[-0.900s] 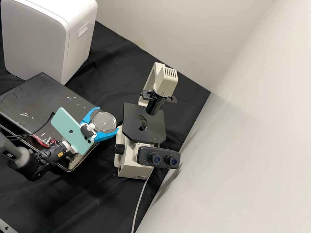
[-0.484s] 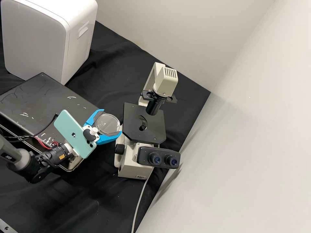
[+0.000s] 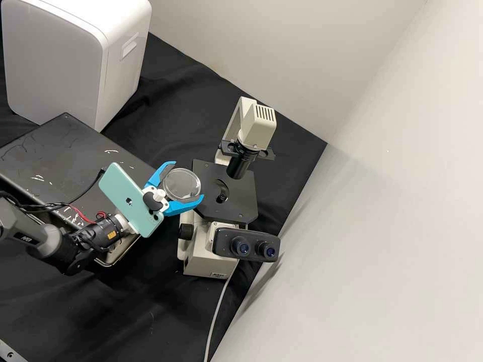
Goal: Place the petri dish on the microscope
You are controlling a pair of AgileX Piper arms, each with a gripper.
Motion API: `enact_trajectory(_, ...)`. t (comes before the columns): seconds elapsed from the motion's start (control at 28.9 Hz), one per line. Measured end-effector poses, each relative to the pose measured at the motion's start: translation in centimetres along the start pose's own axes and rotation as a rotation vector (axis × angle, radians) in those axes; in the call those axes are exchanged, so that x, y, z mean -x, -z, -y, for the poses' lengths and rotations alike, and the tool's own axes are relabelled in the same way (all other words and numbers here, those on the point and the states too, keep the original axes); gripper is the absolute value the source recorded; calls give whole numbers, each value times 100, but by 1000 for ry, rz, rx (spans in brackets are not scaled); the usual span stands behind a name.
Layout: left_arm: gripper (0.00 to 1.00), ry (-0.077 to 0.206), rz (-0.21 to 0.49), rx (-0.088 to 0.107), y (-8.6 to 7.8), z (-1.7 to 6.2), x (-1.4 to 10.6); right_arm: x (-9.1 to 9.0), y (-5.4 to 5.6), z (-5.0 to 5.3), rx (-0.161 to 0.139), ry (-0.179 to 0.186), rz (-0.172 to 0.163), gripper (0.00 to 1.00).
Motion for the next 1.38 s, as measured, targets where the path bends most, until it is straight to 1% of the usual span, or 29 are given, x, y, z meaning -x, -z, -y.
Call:
enact_trajectory(0.07,100,0,-4,0,6,-1,1,-35,-17,-1,0,4,12,0)
enact_trajectory(0.1,100,0,-4,0,7,-1,1,-54,-42,4,-1,6,28,0)
enact_trajectory(0.21,100,-1,-6,-1,10,-1,1,-89,-63,-4,-6,4,50,0)
enact_trajectory(0.45,100,0,-6,-1,10,0,1,-210,-124,-37,-8,-17,65,0)
enact_trajectory(0.59,100,15,-10,-1,13,14,1,-303,-177,-39,11,-28,76,0)
enact_trajectory(0.62,100,16,-10,-1,13,14,1,-314,-198,-34,11,-29,85,0)
enact_trajectory(0.66,100,18,-10,-1,14,16,1,-336,-207,-38,19,-34,86,0)
enact_trajectory(0.76,100,20,-11,-1,14,18,1,-394,-242,-45,16,-46,97,0)
enact_trajectory(0.8,100,20,-11,-1,14,18,1,-413,-257,-36,17,-43,105,0)
enact_trajectory(0.83,100,20,-11,-1,14,18,1,-429,-271,-32,21,-41,113,0)
enact_trajectory(0.87,100,20,-11,-1,14,18,1,-449,-267,-33,32,-42,112,0)
enact_trajectory(0.97,100,20,-11,-1,14,18,1,-502,-284,-34,47,-50,121,0)
enact_trajectory(1.0,100,20,-11,-1,14,18,1,-533,-311,-40,44,-59,135,0)
enact_trajectory(1.07,100,20,-11,-1,14,18,1,-583,-335,-51,36,-74,143,0)
enact_trajectory(1.11,100,20,-11,-1,14,18,1,-604,-343,-52,38,-80,145,0)
enact_trajectory(1.18,100,20,-11,-1,14,18,1,-652,-366,-44,45,-93,159,0)
enact_trajectory(1.21,100,20,-11,-1,14,18,1,-681,-373,-37,52,-97,161,0)
enact_trajectory(1.25,100,20,-11,-1,14,18,1,-724,-381,-23,64,-101,161,0)
enact_trajectory(1.28,100,21,-9,0,11,18,1,-748,-379,-7,71,-100,159,0)
enact_trajectory(1.31,100,21,-9,0,10,18,1,-775,-383,10,87,-96,157,0)
enact_trajectory(1.38,100,21,-9,0,10,18,1,-822,-394,36,102,-94,154,0)
